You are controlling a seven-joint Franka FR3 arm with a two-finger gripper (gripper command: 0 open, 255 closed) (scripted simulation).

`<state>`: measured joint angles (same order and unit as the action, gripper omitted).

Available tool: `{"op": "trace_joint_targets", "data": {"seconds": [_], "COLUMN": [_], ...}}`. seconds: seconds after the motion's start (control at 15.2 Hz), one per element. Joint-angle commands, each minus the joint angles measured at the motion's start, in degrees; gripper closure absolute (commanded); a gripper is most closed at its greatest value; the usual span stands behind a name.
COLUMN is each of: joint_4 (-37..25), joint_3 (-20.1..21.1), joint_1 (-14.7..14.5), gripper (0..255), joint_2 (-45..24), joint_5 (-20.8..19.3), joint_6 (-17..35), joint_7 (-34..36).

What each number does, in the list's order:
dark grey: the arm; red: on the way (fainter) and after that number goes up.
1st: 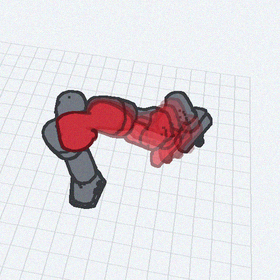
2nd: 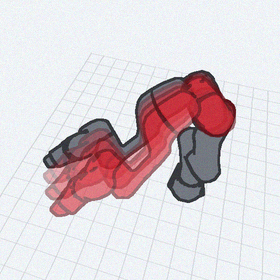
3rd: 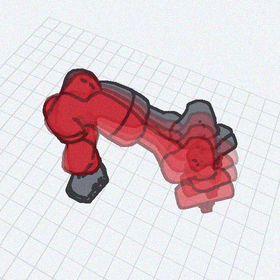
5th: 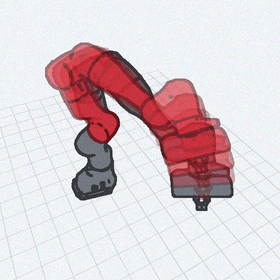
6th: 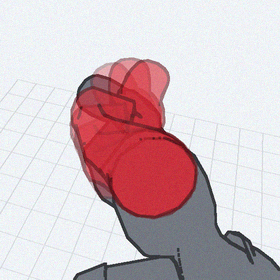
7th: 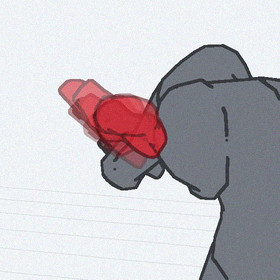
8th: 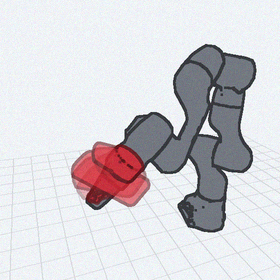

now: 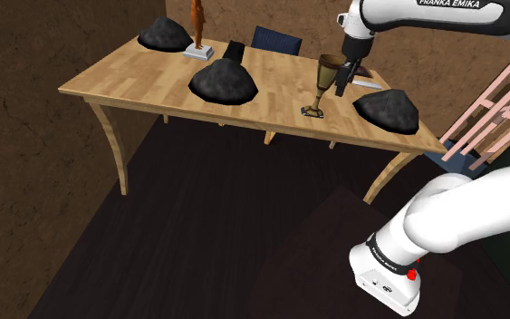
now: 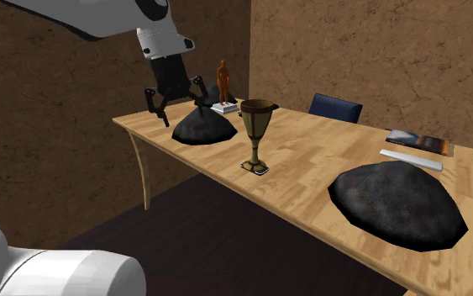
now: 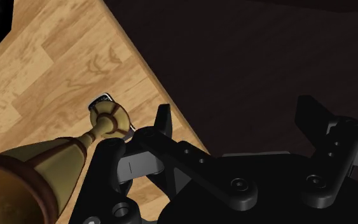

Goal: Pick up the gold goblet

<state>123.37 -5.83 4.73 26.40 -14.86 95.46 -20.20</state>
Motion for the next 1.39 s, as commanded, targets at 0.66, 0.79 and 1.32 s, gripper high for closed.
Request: {"op": "trace_joint_targets", "data": {"seconds": [0.66, 0.79, 1.32], "joint_4": [-21.00, -25.57, -30.62], "joint_3": [-7.63, -8.64, -10.00], "joint_1": [3.07, 3.76, 5.30], "gripper": [0, 0, 0], "joint_2": [-20.91, -24.84, -31.40], "joint_5": [0.08, 1.00, 2.77], "joint_6": [5.90, 6.19, 9.11], "joint_7": [-11.54, -13.62, -16.46]}}
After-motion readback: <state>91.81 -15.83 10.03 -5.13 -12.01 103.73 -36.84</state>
